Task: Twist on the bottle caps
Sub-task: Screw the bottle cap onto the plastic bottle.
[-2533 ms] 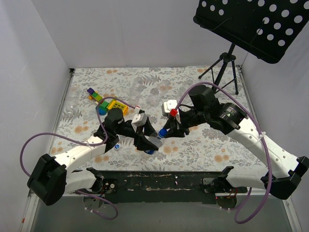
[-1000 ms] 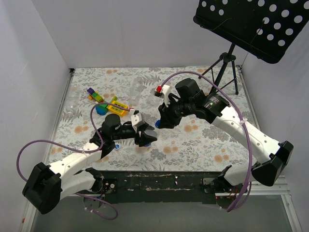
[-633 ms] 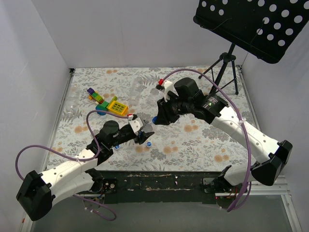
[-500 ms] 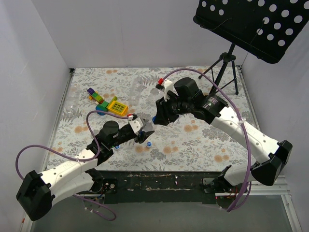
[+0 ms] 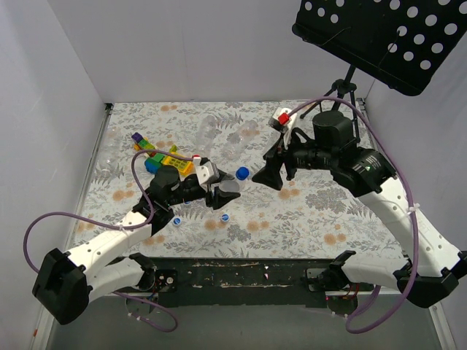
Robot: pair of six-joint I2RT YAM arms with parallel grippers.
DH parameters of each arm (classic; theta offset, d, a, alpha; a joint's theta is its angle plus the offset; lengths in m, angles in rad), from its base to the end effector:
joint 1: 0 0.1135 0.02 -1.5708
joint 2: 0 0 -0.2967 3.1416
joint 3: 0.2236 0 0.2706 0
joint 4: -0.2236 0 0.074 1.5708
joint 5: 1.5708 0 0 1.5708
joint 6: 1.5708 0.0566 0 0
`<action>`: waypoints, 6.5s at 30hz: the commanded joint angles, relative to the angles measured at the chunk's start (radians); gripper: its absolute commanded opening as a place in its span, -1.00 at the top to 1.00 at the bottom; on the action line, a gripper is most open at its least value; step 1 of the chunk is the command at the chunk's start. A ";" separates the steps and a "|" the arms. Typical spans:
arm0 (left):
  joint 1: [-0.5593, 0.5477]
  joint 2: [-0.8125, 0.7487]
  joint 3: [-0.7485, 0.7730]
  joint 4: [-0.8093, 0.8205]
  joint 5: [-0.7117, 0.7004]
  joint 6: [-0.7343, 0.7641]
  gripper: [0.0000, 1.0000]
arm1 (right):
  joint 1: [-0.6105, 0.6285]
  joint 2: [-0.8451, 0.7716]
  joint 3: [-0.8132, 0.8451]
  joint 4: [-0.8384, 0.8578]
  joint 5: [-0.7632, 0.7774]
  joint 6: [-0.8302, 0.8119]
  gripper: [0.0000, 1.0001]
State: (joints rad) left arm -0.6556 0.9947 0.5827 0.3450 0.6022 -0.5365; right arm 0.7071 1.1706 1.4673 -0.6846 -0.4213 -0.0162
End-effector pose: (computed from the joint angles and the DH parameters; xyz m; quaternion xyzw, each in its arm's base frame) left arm 0.1743 -0.1745 0.3036 0.2437 0.6842 -0.5454 0.4182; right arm 0.1792 0.1836 0.4738 -0.3963 0.7180 0.3480 0.4543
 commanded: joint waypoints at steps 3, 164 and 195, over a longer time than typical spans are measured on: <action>0.019 0.062 0.068 -0.009 0.266 -0.103 0.38 | -0.014 -0.035 -0.019 0.022 -0.215 -0.226 -0.60; -0.210 -0.034 -0.009 -0.095 -0.718 0.314 0.56 | 0.081 -0.166 -0.398 0.482 0.179 0.276 -0.11; -0.062 0.067 0.147 -0.321 0.185 0.162 0.50 | 0.081 -0.154 -0.234 0.054 -0.231 -0.666 -0.36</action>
State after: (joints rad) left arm -0.7269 1.0607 0.6884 0.0151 0.7136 -0.3550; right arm 0.7860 0.9977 1.1824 -0.6052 -0.6022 -0.6323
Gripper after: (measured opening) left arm 0.529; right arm 0.735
